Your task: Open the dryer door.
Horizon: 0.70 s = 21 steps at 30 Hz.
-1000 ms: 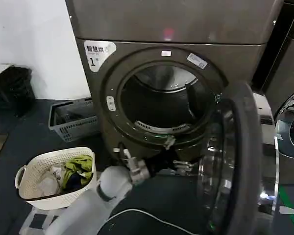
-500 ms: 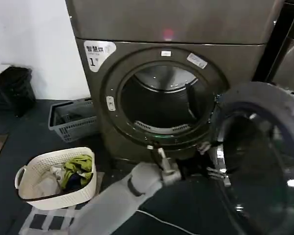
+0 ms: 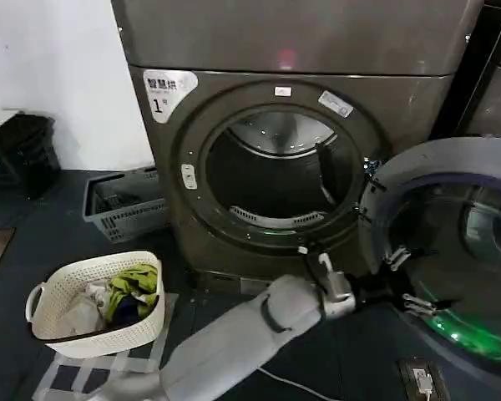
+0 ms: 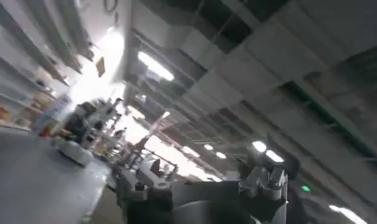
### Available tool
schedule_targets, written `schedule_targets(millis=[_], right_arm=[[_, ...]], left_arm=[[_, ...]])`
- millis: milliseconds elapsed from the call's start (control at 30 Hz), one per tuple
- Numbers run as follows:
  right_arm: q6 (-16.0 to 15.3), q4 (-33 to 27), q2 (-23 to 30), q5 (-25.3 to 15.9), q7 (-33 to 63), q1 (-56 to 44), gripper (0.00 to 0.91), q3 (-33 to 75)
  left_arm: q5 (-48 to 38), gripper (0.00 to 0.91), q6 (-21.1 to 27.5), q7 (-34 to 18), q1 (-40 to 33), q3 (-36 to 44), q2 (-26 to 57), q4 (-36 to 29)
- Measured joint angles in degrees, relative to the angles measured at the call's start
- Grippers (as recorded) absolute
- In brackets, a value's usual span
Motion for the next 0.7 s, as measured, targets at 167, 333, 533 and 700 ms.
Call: schedule_targets(millis=[167, 333, 533, 700], right_arm=[[0.4, -1.5, -1.2, 0.0, -0.3, -0.5, 0.907, 0.1], [1.7, -3.2, -2.9, -0.2, -1.9, -1.2, 0.907, 0.2], [2.7, -5.1, -4.6, -0.3, -2.9, -1.8, 0.907, 0.6], [3.2, -5.6, -5.6, 0.0, -2.6, -1.8, 0.907, 0.6]], left_arm=[[0.3, 0.907, 0.1, -0.1, -0.2, 0.0, -1.7, 1.3], [0.3, 0.907, 0.2, 0.2, 0.7, -0.1, -0.8, 0.3], [0.3, 0.907, 0.4, 0.3, 2.5, -0.9, 1.8, -2.5], [1.8, 0.907, -0.2, -0.1, 4.5, -2.2, 5.7, -6.4]])
